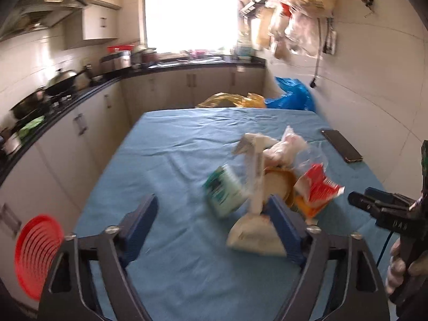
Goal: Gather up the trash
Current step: 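Move both tools toward the trash pile on the blue table, then grasp the white medicine box with left tool while right tool grasps a paper bag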
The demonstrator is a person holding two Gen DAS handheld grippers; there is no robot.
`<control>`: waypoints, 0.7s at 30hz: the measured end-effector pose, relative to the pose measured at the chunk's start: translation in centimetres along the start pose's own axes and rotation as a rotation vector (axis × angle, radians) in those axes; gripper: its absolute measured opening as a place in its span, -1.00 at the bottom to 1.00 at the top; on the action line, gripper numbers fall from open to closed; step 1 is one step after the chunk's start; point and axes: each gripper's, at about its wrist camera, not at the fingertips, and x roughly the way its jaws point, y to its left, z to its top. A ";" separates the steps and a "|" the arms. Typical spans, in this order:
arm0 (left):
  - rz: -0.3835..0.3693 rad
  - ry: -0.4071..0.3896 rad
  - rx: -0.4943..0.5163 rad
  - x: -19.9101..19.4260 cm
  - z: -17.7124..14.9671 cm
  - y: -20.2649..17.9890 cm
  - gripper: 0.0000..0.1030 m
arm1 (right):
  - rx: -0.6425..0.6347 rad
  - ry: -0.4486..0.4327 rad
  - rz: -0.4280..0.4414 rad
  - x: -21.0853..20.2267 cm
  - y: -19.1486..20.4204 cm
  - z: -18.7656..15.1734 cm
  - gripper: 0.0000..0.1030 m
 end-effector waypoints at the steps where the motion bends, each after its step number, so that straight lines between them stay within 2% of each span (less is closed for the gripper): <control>1: -0.016 0.020 0.014 1.5 0.8 -0.8 0.45 | 0.001 0.003 0.001 0.3 -0.2 0.2 0.61; 7: -0.075 0.120 0.038 8.0 3.3 -3.0 0.41 | 0.027 0.032 0.033 1.8 -1.2 0.1 0.61; 11: -0.083 0.187 0.046 11.5 3.9 -4.1 0.36 | 0.019 0.036 0.066 1.9 -1.0 0.0 0.61; 12: -0.089 0.198 0.043 12.0 4.0 -4.2 0.25 | 0.012 0.040 0.080 2.0 -0.8 0.0 0.61; 14: -0.115 0.241 0.028 12.9 4.0 -4.2 -0.72 | -0.008 0.047 0.106 2.0 -0.2 -0.1 0.61; 15: -0.120 0.257 0.014 13.0 4.0 -4.2 -0.75 | -0.019 0.050 0.116 2.0 0.1 -0.2 0.61; 21: -0.145 0.182 -0.052 9.2 3.9 -2.5 -0.75 | -0.140 0.071 0.194 2.1 3.9 -0.5 0.61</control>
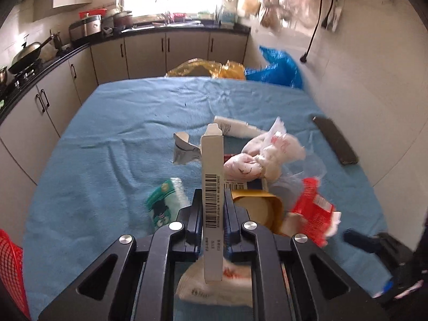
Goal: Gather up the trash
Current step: 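Grasp the white medicine box with left tool while right tool grasps a paper bag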
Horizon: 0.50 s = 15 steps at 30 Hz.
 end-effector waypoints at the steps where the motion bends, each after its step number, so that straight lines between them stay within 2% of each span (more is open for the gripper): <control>1: -0.003 -0.020 -0.005 -1.4 -0.3 0.4 -0.75 | -0.023 0.005 0.006 0.3 0.7 0.0 0.61; 7: -0.012 -0.109 -0.031 -7.9 -2.5 3.2 -0.75 | -0.179 0.084 0.028 4.1 5.1 0.7 0.53; 10: -0.006 -0.145 -0.064 -11.0 -3.8 5.3 -0.75 | -0.245 0.140 -0.004 6.6 6.6 0.5 0.34; 12: 0.014 -0.162 -0.079 -12.7 -5.0 6.9 -0.75 | -0.284 0.173 -0.030 7.7 7.4 -0.1 -0.06; 14: 0.041 -0.170 -0.102 -14.1 -6.2 8.9 -0.75 | -0.320 0.176 -0.086 7.9 7.9 -0.7 -0.20; 15: 0.054 -0.172 -0.115 -14.7 -6.8 9.8 -0.75 | -0.324 0.171 -0.087 7.7 8.1 -0.8 -0.48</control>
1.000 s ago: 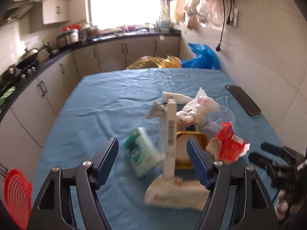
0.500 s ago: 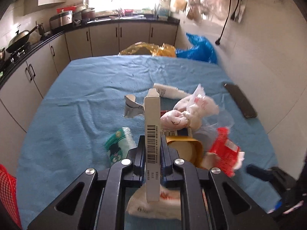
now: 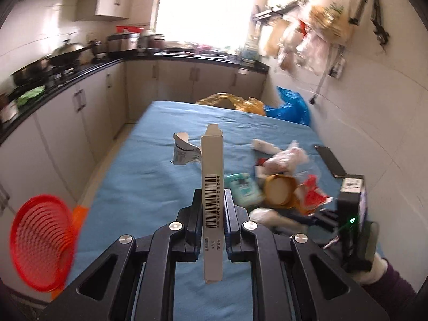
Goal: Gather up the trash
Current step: 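Grasp the white medicine box with left tool while right tool grasps a paper bag, then carry both items to the red wastebasket and open both tools to drop them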
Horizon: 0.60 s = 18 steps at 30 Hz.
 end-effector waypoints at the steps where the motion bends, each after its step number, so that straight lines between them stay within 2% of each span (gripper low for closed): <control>1: 0.020 -0.002 -0.020 -0.8 -0.4 1.6 -0.75 | 0.010 0.007 0.018 -0.2 0.0 -0.2 -0.67; 2: 0.040 -0.005 -0.036 -1.4 -0.9 2.9 -0.75 | 0.030 0.019 0.051 -0.4 0.0 -0.3 -0.68; 5: 0.105 -0.026 -0.086 -3.3 -1.8 6.6 -0.75 | 0.026 0.015 0.023 -1.2 0.9 -0.9 -0.70; 10: 0.213 -0.040 -0.194 -5.9 -3.6 13.4 -0.75 | 0.050 -0.005 0.032 -2.8 1.6 -0.8 -0.70; 14: 0.297 -0.051 -0.285 -7.5 -5.2 18.8 -0.75 | 0.054 -0.046 0.117 -4.1 4.8 1.0 -0.70; 18: 0.335 -0.066 -0.379 -8.1 -6.3 23.7 -0.75 | 0.028 -0.051 0.218 -3.0 9.3 3.7 -0.70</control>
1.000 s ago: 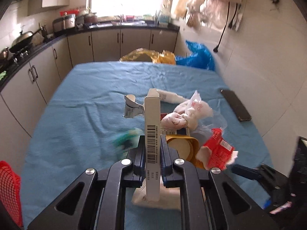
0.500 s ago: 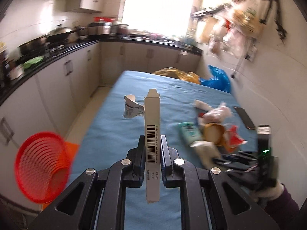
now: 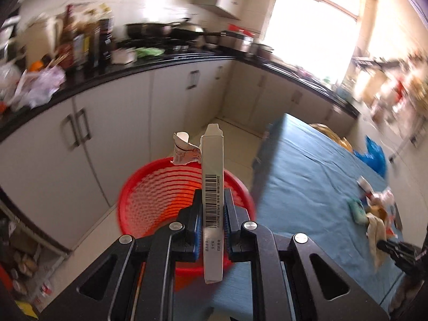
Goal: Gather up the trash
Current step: 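Carry both items to the red wastebasket and open both tools to drop them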
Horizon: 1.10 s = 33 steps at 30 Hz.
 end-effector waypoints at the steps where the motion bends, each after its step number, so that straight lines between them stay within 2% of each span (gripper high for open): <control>1: 0.004 0.002 -0.020 0.5 0.2 1.0 -0.75 | -0.004 0.003 0.028 0.7 1.1 0.6 -0.69; 3: 0.010 0.007 -0.044 1.3 0.4 2.4 -0.75 | -0.012 0.013 0.105 2.8 4.0 2.3 -0.69; 9: -0.001 0.030 -0.092 4.0 1.0 4.8 -0.75 | -0.055 0.031 0.248 8.9 12.5 6.4 -0.69; 11: -0.009 0.033 -0.100 4.5 1.0 5.2 -0.75 | -0.076 0.041 0.277 10.9 14.9 7.4 -0.68; 14: -0.003 0.027 -0.110 4.9 1.1 6.0 -0.74 | -0.123 0.041 0.273 13.1 17.7 8.1 -0.64; 15: -0.004 0.025 -0.113 4.9 1.0 6.2 -0.72 | -0.145 0.026 0.247 13.9 18.6 8.1 -0.52; 16: -0.007 0.023 -0.116 4.8 1.0 6.4 -0.59 | -0.160 0.021 0.216 14.5 19.1 8.1 -0.40; 17: -0.009 0.019 -0.119 4.7 1.0 6.7 -0.37 | -0.165 0.022 0.206 15.2 19.4 8.2 -0.17; 19: -0.001 0.002 -0.121 4.2 0.9 6.9 -0.12 | -0.156 0.018 0.211 15.3 19.2 8.1 -0.09; 26: 0.055 -0.043 -0.056 2.2 0.2 5.5 -0.04 | -0.091 0.005 0.155 12.8 15.3 7.6 -0.04; 33: 0.183 -0.093 0.097 0.0 -1.6 0.7 0.05 | -0.006 -0.011 0.106 9.1 10.2 5.2 0.02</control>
